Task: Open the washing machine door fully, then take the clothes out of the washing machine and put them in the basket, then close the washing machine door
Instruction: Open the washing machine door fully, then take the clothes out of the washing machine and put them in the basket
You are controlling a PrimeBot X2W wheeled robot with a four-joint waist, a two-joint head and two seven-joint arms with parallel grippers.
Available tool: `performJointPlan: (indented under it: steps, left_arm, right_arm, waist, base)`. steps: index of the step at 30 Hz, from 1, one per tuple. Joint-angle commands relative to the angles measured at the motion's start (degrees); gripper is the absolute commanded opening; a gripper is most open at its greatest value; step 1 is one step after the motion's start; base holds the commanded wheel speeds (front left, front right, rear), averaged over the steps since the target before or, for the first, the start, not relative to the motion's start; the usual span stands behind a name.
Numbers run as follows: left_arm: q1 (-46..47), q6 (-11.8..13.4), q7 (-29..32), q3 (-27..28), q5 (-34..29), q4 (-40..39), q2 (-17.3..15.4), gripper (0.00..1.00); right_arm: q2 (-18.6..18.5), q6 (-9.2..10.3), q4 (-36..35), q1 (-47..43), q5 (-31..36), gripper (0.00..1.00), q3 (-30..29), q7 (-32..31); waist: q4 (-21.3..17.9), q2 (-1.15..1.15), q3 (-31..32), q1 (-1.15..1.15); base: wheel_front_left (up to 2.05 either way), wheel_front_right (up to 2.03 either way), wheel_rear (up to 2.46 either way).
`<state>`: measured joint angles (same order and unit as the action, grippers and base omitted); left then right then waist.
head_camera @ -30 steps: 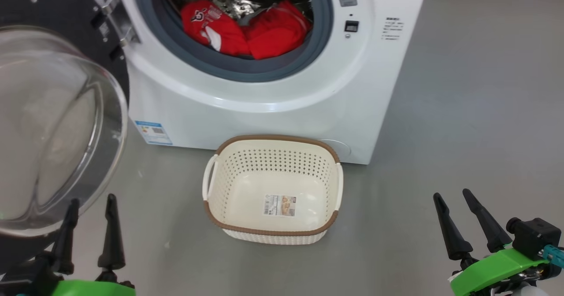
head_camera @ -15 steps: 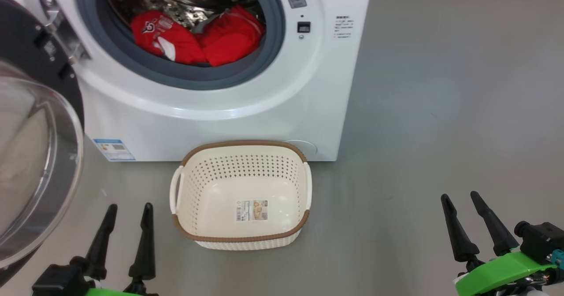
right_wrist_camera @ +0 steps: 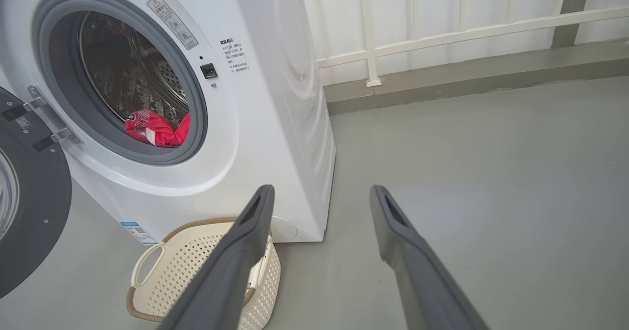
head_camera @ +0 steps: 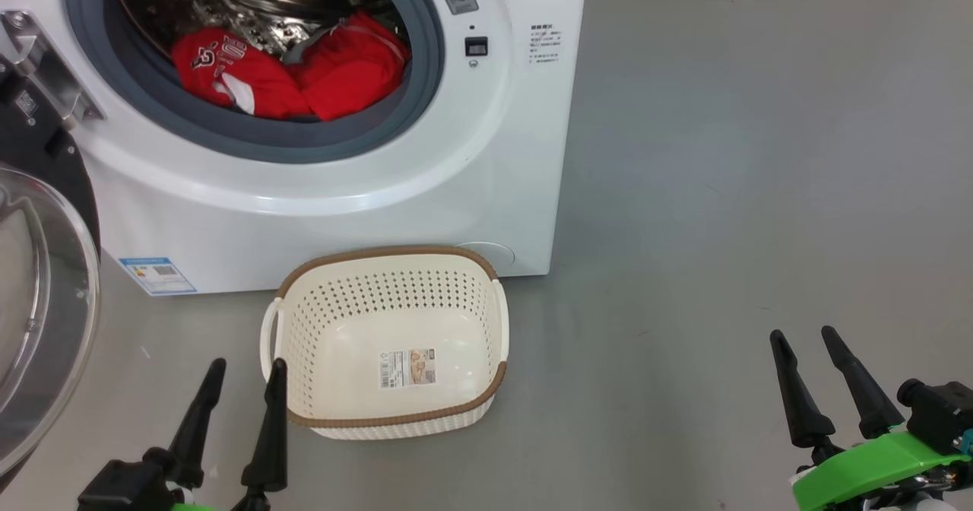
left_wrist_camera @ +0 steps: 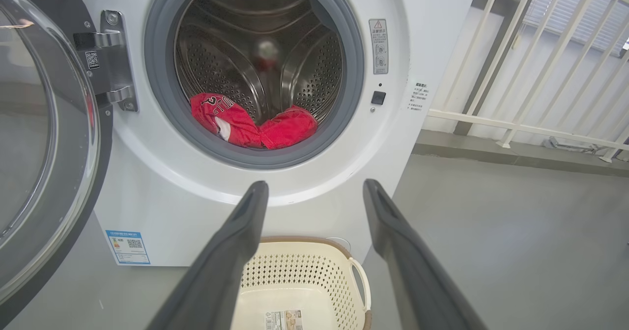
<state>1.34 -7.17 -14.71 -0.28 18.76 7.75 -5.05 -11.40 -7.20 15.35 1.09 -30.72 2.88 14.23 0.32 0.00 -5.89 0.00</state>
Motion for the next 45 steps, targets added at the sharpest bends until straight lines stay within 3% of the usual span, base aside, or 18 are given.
performJointPlan:
  steps: [1, 25, 45]
  left_arm:
    - [0.68, -0.32, -0.29, 1.69, 0.31, -1.55, -1.31, 1.0]
    - [0.96, -0.32, -0.29, 0.75, 1.57, -2.09, -1.9, 1.0]
    - [3.2, -0.32, -0.29, 1.33, 2.58, -1.17, -2.24, 1.0]
  right_arm:
    - [-0.73, -0.29, -1.45, -0.28, 0.69, 1.0, 0.92, 0.77]
    - [-0.8, -0.29, -1.66, 0.16, 0.82, 1.0, 1.39, 0.77]
    - [-0.27, -0.29, -1.56, 1.13, 0.92, 1.0, 2.09, 0.77]
  waist:
    - [-0.02, 0.0, 0.07, 0.0]
    - [0.69, 0.0, -0.26, 0.0]
    - [0.72, 0.0, -1.54, 0.0]
  base:
    - [0.0, 0.0, 0.0]
    - [0.02, -0.03, 0.01]
    - [1.0, -1.05, 0.05]
